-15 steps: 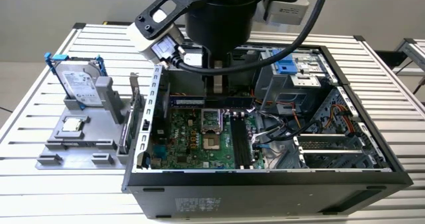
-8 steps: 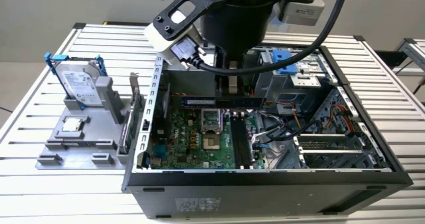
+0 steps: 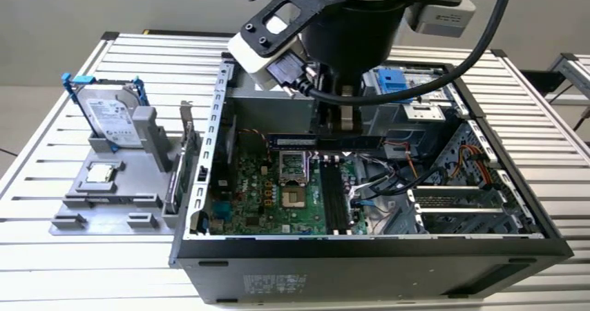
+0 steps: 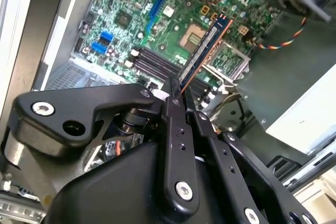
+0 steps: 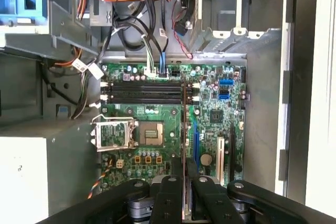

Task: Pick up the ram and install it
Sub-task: 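Pick up the ram and move it above insertion slot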

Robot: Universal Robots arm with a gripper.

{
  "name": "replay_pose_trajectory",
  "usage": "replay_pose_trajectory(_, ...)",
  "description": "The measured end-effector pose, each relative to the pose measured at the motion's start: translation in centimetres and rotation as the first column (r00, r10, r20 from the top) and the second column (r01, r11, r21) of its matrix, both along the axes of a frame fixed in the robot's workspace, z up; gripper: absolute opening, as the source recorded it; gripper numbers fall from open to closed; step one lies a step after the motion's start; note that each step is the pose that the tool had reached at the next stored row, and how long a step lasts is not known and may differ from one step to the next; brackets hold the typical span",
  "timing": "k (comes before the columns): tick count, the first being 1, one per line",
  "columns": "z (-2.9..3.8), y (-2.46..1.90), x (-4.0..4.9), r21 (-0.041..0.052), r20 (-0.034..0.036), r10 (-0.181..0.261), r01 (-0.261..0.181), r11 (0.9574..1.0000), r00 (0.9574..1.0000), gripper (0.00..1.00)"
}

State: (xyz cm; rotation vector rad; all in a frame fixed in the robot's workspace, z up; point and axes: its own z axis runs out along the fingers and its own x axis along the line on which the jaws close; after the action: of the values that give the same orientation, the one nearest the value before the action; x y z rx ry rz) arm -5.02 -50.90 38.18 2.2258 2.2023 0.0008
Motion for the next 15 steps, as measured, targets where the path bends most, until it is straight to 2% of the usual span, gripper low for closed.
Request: replay_pose_trajectory(15, -0.01, 0.00, 3.58, -0.0001, 0.0000, 0.000, 0.000, 1.0000, 1.0000, 0.00)
